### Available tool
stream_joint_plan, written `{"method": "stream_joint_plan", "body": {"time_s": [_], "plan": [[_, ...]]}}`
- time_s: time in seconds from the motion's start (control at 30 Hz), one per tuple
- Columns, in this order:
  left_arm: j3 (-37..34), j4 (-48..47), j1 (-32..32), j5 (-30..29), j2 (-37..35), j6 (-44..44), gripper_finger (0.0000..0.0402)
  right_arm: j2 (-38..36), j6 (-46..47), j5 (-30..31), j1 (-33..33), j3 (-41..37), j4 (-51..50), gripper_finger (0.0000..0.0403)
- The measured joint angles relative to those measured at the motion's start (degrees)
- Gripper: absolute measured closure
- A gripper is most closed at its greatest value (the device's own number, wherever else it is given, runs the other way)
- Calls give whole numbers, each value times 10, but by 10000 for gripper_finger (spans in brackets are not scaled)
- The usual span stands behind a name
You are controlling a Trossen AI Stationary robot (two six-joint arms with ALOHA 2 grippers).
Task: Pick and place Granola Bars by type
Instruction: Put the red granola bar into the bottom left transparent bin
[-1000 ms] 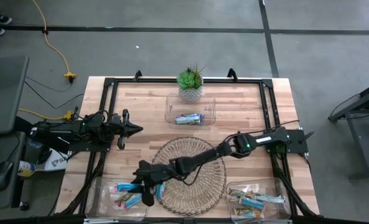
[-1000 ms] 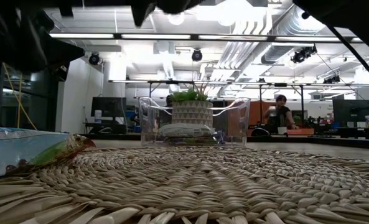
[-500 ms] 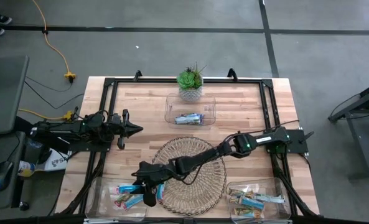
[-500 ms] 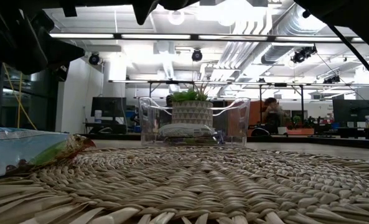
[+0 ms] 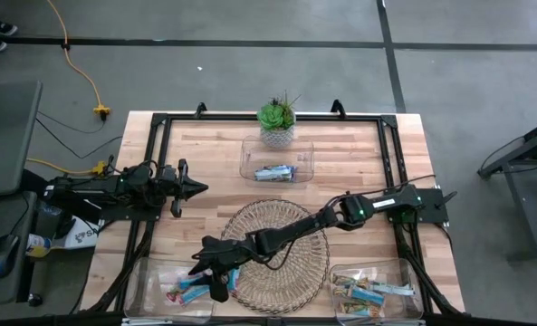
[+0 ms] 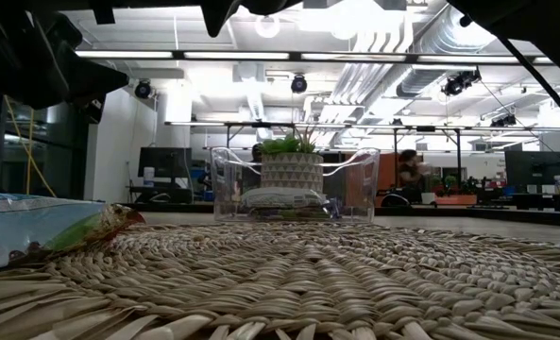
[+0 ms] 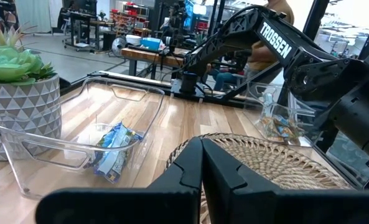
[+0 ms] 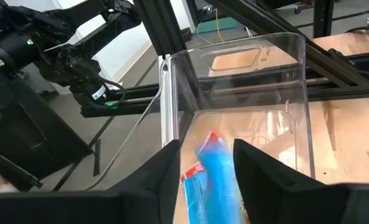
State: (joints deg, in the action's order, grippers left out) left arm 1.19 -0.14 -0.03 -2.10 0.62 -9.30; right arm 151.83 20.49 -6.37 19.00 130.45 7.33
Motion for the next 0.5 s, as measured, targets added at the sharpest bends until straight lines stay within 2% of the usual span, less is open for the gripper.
{"method": "stream_joint_plan", "body": {"time_s": [0.2,0.33,0.5], "plan": [[0,0,0,0,0,0,401,0,-2,4,-1,-1,5,240],[0,0,0,0,0,0,401,-1,-37,1,-1,2,7,225],[0,0,0,0,0,0,401,-9,-74,-2,-6,45,4,218]]}}
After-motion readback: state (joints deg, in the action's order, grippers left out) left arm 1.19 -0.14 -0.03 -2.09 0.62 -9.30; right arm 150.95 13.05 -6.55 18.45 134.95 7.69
